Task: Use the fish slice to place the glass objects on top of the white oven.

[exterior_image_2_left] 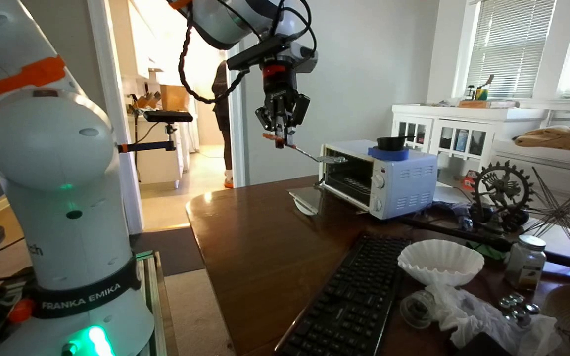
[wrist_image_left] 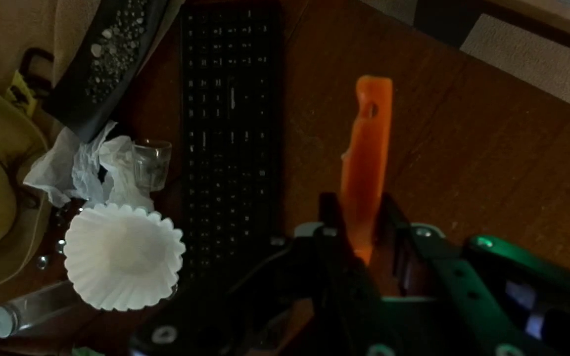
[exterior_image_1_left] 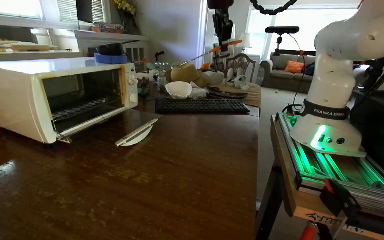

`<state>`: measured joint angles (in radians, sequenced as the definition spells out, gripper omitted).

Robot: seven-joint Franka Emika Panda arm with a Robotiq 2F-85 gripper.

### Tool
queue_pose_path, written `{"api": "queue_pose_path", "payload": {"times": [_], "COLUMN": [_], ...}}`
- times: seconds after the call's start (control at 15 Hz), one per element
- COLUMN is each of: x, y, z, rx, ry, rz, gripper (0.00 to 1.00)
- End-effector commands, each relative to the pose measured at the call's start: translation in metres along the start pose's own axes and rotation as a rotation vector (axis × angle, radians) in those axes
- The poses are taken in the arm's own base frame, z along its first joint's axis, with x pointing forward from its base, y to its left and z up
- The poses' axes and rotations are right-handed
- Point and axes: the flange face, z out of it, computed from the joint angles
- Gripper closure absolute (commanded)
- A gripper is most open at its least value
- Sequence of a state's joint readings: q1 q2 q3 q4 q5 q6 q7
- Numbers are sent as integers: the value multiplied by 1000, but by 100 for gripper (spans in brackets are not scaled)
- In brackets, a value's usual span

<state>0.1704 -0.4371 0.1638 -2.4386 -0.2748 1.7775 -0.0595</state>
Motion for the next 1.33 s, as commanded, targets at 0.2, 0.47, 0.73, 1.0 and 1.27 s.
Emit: {"api": "queue_pose_path", "payload": {"times": [0.2,0.47,0.73,1.0,1.27], "x": [46,85,125,160,162], "y": [-18,-6,9,21,22], "z": [-52,-69,-81,-92,-92], "rx": [8,20,35,53,58], "ry": [29,50,68,76,96], "rz": [-50,-48,-32,-32,-35], "gripper": [94,94,94,94,78]}}
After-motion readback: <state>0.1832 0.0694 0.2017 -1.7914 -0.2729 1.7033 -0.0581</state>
